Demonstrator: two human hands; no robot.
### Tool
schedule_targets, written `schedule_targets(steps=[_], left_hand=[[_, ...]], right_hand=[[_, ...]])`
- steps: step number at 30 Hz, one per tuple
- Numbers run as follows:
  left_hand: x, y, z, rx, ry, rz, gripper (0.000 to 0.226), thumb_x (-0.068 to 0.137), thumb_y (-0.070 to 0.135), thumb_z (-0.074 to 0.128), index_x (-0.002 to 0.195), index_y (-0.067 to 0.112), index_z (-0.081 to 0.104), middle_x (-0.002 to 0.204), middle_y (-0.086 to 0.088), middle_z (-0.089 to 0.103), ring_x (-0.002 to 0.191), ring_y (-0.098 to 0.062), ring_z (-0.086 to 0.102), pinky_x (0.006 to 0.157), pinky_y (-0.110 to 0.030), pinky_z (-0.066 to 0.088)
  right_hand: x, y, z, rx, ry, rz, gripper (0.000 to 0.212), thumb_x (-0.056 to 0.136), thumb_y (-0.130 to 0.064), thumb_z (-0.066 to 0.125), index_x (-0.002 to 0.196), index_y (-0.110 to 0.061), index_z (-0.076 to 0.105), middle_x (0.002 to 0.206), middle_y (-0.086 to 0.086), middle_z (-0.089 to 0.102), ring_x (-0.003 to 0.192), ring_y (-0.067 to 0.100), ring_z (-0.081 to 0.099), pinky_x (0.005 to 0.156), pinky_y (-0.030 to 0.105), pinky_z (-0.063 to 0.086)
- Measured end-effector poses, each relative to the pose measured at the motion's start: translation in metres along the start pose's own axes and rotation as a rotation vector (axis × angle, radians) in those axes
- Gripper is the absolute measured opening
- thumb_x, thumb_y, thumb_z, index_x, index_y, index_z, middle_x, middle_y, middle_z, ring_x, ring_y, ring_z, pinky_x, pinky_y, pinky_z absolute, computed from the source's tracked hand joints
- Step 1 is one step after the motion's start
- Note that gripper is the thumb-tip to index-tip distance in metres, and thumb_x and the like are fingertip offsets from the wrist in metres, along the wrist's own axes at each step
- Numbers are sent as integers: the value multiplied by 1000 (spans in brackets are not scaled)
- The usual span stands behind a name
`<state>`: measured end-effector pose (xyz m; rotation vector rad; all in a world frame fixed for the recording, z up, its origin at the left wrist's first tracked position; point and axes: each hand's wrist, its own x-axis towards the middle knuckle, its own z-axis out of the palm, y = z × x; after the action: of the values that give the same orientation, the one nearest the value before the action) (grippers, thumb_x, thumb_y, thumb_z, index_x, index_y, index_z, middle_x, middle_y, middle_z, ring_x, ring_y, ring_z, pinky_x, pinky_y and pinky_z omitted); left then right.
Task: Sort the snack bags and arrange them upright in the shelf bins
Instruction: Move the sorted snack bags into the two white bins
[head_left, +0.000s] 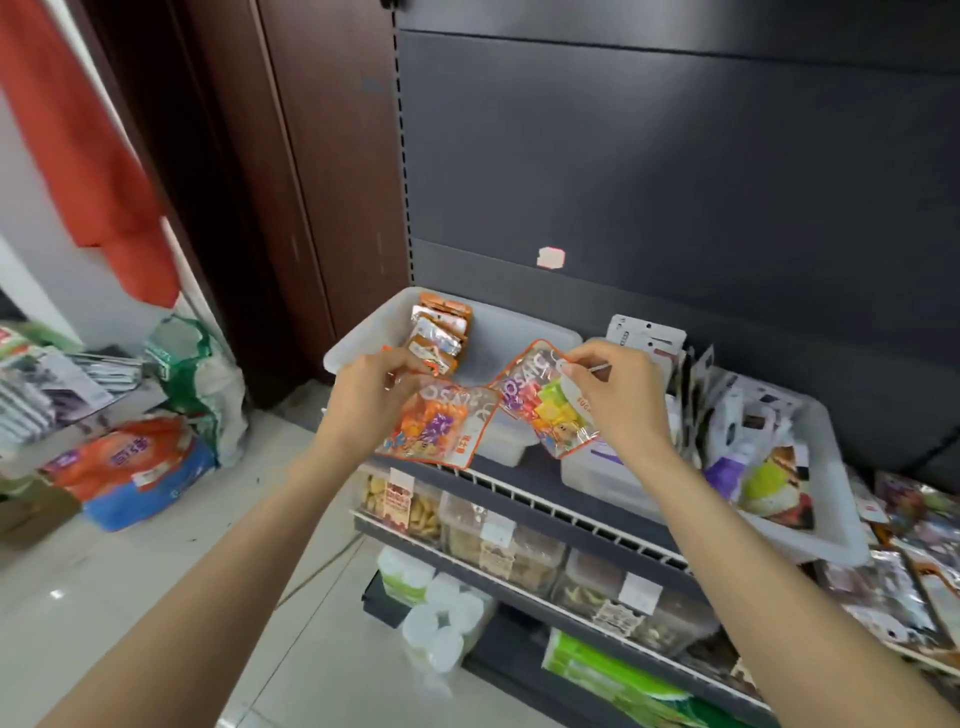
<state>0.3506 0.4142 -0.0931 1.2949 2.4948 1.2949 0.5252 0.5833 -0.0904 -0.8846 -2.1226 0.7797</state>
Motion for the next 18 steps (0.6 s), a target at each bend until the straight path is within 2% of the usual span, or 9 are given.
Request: schedule_targets(steps=[4,9,12,14,18], left_hand=[[30,-46,-21,-22,60,-74,12,87,9,64,81,18,70,77,5,66,78,-17,63,72,-27,45],[84,-93,-38,-27,68,-86,17,88,10,62,80,23,68,77,6,66,76,-11,62,63,-15,42],[113,-118,-43,-58,61,-107,16,87,10,61,81,22,69,80,3,69,79,-13,64,68,-23,46],[127,-133,-45,-71,39,-118,16,89,8,59,82,20,68,82,2,69,80,-13,64,70,-24,47],[146,-156,-54,-78,-14,-111,20,91,5,53,83,20,63,75,11,63,71,-1,59,60,-5,39]], right_hand=[[29,-19,50,-17,-2,-5,13,88,-13,62,86,-21,72,82,-12,65,78,4,59,71,28,49],[75,-31,123,-10,-47,-9,12,90,-16,60,94,-17,72,95,-3,70,85,10,62,65,22,45],[96,-36,170,-46,-130,2,13,90,-15,60,96,-17,72,99,0,71,90,17,65,74,32,53],[106,-36,196,-78,-190,29,14,91,-16,59,98,-16,71,102,2,71,92,19,65,76,33,53],[115,-34,241,-115,-301,79,14,91,-19,61,100,-16,71,106,1,70,97,18,64,78,29,51]])
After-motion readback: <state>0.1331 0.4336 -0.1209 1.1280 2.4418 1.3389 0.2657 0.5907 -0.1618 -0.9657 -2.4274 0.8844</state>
